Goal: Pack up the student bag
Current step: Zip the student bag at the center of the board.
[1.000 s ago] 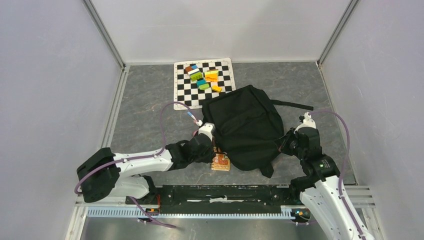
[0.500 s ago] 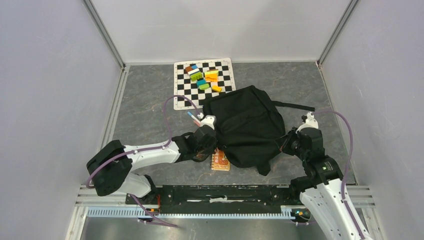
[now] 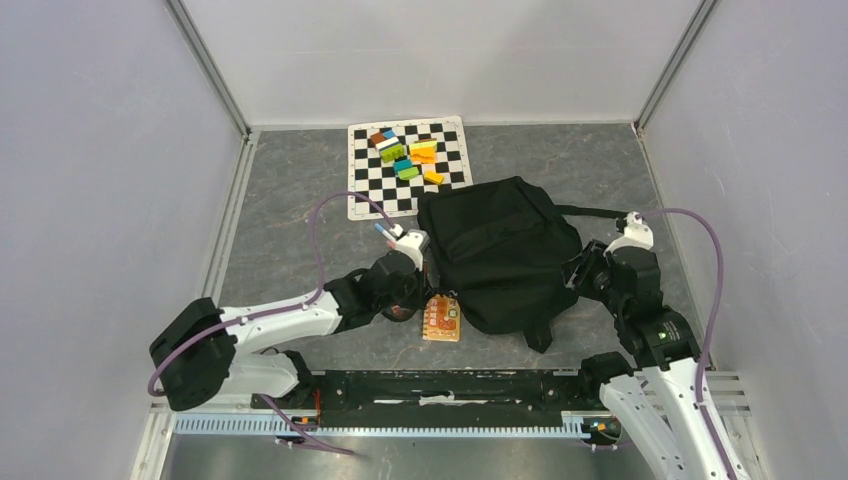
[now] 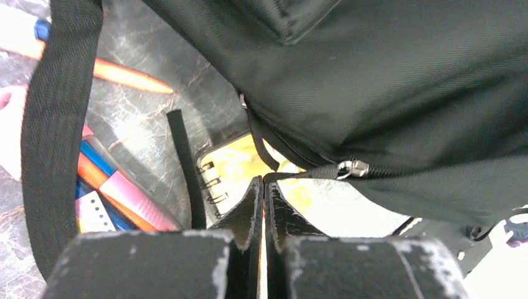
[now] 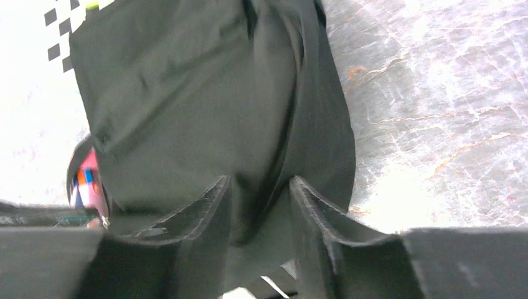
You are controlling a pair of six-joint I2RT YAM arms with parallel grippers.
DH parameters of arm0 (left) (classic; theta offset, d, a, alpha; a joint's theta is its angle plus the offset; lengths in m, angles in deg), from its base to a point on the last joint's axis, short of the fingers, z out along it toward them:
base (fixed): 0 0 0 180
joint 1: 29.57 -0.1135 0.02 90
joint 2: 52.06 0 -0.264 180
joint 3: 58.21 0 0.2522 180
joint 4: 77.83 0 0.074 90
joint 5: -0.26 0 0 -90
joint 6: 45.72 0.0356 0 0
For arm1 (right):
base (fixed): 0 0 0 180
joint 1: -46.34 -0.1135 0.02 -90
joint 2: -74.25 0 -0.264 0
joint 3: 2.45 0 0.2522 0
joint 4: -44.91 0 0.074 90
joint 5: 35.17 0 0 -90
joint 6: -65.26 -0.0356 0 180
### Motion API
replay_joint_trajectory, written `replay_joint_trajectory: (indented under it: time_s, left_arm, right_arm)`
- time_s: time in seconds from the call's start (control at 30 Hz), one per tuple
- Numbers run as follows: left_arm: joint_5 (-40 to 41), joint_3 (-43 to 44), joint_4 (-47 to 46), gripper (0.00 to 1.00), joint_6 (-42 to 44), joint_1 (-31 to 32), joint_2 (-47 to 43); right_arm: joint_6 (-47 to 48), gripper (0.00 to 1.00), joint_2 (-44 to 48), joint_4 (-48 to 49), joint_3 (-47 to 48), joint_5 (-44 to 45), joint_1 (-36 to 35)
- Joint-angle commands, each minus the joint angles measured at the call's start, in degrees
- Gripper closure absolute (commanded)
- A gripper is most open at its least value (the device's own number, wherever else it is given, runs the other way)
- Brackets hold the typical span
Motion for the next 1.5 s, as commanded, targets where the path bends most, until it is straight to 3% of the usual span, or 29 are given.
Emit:
replay_joint_trajectory:
  time_s: [0.0,0.07,0.1,0.23,0.33,0.47,0.77,0.9,1.23,1.33,1.47]
  left_arm:
    - [-4.5,-1.62,-1.12,0.98,5.06,-1.55,3.08]
    - [-5.13,-1.33,-1.16,0.98,5.45,-1.55,4.44]
    - [-4.77,-1.22,-0.95,0.98,5.54,-1.55,4.69]
    - [-3.43,-1.05,-0.23,0.98,5.09,-1.55,4.16]
    - [-3.31,-1.08,-0.17,0.98,4.03,-1.55,3.66]
    - [-3.78,-1.38,-0.84,0.98,2.47,-1.6,3.11]
    - [-3.59,-0.25,-0.15,0.98,1.06,-1.55,5.06]
    - [-3.7,1.01,1.6,0.98,0.72,-1.55,6.29]
    - [-3.27,1.78,2.15,0.98,0.83,-1.57,5.4]
    - [-2.73,2.04,2.82,0.98,1.14,-1.55,5.09]
    - [-1.85,2.14,3.45,0.98,1.13,-1.55,4.56]
  right_arm:
    - [7.51,0.36,-1.09,7.11,-0.09,5.69,0.52]
    - [11.84,0.17,-2.27,8.24,-1.01,1.56,0.58]
    - [14.67,0.13,-2.82,9.06,-1.51,-0.5,0.54]
    - [23.81,0.09,-4.16,15.69,-3.97,-16.28,0.48]
    - [25.25,0.09,-4.52,22.52,-6.52,-26.54,0.22]
    - [26.6,0.1,-6.01,26.63,-8.27,-28.22,-3.45]
    - [28.75,0.13,-15.57,32.84,-7.31,-9.67,-31.44]
    - [32.5,0.14,-22.92,30.1,-4.76,0.01,-43.17]
    - [33.96,0.16,-33.04,30.58,-4.32,20.1,-57.85]
    - [33.86,0.24,-35.8,30.53,-3.67,25.67,-60.23]
    - [33.17,0.64,-36.41,29.66,-3.12,31.38,-62.32]
